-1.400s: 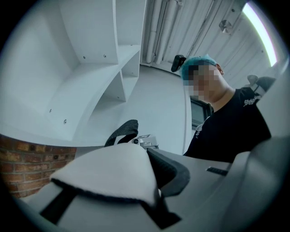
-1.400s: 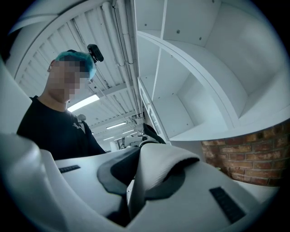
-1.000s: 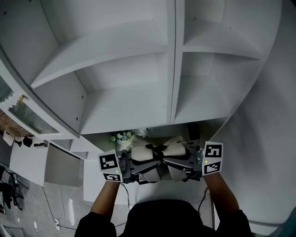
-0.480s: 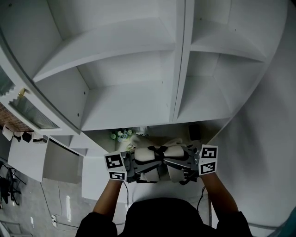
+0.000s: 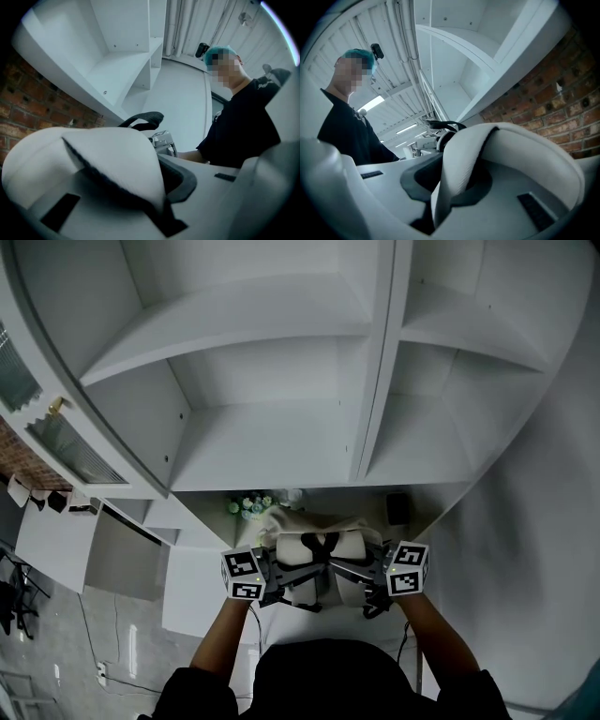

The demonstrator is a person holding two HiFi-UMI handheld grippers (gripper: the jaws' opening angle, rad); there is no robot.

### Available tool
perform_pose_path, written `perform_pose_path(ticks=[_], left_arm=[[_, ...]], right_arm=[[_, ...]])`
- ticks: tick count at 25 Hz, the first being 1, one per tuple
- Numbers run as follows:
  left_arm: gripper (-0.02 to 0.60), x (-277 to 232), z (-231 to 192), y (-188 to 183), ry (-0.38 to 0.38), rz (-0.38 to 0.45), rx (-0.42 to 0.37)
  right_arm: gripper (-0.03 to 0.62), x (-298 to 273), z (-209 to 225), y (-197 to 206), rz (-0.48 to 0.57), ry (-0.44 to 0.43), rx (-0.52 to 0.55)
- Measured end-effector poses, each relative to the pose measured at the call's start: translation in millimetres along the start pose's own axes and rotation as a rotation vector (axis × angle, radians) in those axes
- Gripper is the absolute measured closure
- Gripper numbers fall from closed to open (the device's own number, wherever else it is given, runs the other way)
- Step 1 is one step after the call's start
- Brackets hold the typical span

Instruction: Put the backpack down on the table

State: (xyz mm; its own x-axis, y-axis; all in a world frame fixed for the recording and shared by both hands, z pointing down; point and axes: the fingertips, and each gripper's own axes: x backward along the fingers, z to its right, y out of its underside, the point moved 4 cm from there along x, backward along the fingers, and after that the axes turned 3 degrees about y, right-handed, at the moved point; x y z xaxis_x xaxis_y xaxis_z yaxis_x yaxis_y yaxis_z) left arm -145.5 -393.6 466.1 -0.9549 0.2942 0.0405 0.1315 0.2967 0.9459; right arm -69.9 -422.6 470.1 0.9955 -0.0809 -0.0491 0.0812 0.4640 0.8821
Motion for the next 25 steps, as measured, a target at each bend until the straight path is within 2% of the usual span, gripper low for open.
perform_pose_path(ticks=[3,5,11,14,19,25], left_arm=[[0.535,1.9,-3.5,7.5,-0.035,-0.022,0.026],[0.534,2.9,-4.9,11.4,-0.048,-0.022,0.032],[0.532,3.8,-7.0,15.6,-0.076,0.025,0.037],[0.508,4.0,-9.4,14.1,-0.113,0.03,0.035],[0.431,10.9,-19.2,17.8,-0.172,0.035,0.063],[0.4,22.9,-27.1,22.7,-0.234,0.057,0.091]], right_arm=[[0.545,-2.4,5.4,10.3,0.027,0.017,-0.048],[0.545,-3.0,6.4,13.0,0.028,0.031,-0.043],[0.545,-3.4,9.5,14.7,0.004,0.036,-0.021],[0.542,-2.3,9.5,11.8,-0.003,0.063,-0.007],[0.487,4.7,19.0,10.6,-0.016,0.118,0.0],[0.47,19.4,31.7,8.2,-0.014,0.178,-0.009]])
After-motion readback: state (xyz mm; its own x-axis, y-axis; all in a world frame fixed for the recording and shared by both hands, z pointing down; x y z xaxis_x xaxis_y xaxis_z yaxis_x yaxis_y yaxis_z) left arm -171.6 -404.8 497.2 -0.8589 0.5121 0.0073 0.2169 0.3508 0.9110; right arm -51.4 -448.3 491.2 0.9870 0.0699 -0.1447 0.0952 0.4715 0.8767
